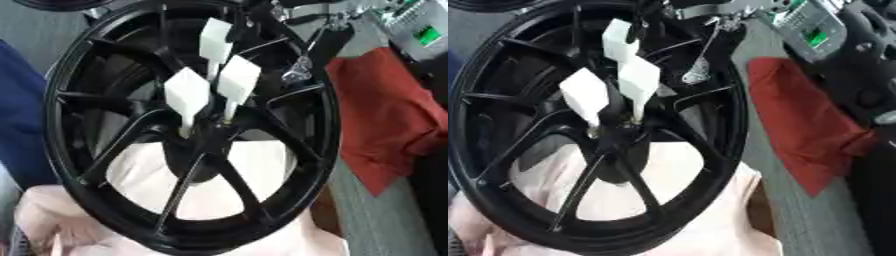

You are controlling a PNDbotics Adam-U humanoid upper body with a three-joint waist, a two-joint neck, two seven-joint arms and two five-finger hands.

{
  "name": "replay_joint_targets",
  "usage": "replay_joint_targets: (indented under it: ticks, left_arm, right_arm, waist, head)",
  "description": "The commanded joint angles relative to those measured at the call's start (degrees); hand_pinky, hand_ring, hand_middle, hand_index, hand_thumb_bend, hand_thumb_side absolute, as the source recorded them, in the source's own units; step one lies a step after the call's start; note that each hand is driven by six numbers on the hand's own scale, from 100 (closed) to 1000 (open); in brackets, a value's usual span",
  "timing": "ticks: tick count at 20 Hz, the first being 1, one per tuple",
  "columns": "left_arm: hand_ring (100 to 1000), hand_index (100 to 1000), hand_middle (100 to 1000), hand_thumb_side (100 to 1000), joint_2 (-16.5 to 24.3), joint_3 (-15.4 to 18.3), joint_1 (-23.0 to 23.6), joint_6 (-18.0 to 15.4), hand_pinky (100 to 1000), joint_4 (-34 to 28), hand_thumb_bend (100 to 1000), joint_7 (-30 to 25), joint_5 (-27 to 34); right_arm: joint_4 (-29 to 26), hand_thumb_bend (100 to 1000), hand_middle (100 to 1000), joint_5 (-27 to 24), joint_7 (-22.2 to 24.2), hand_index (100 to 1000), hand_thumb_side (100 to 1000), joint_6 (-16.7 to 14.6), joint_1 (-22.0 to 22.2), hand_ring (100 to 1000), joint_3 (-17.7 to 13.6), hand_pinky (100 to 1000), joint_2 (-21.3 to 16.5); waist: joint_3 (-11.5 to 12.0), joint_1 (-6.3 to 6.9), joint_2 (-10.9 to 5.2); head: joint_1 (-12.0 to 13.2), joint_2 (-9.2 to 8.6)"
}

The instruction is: Pull the pin out of the wheel hub.

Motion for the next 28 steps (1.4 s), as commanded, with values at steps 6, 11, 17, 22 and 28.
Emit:
replay_joint_targets:
  ticks: [6, 11, 17, 22, 28]
  left_arm:
    - [515, 685, 519, 519, 0.6, 0.5, -0.7, 0.0, 662, -0.6, 373, -0.2, 0.2]
    - [515, 686, 520, 519, 0.5, 0.6, -0.8, -0.1, 663, -0.5, 374, -0.1, 0.2]
    - [515, 686, 520, 521, 0.5, 0.6, -0.8, 0.0, 664, -0.4, 375, -0.3, 0.1]
    - [515, 686, 520, 522, 0.5, 0.6, -0.9, -0.1, 664, -0.4, 376, -0.4, 0.1]
    - [515, 686, 520, 522, 0.4, 0.6, -1.0, -0.2, 664, -0.3, 379, -0.6, 0.0]
  right_arm:
    - [-0.7, 356, 668, 0.1, 4.0, 823, 280, -3.4, -0.2, 694, 0.2, 727, -0.4]
    - [-0.7, 360, 643, 0.3, 4.4, 809, 269, -3.4, -0.5, 634, 0.3, 678, 0.1]
    - [-0.7, 353, 635, -0.4, 2.8, 797, 216, -3.3, -1.0, 626, -0.4, 665, 0.7]
    - [-0.7, 353, 627, -0.4, 1.9, 758, 189, -4.5, -1.5, 619, -0.3, 656, 1.0]
    - [-0.7, 343, 621, -0.9, 1.4, 752, 169, -4.7, -1.7, 614, -0.1, 646, 1.6]
  waist:
    - [0.0, 0.21, -0.74]
    - [-0.1, 0.10, -0.60]
    - [-0.2, -0.05, -0.63]
    - [-0.2, -0.11, -0.61]
    - [-0.2, -0.08, -0.40]
  head:
    - [-0.1, 0.18]
    - [-0.2, 0.32]
    - [-0.2, 0.29]
    - [-0.3, 0.26]
    - [-0.4, 0.27]
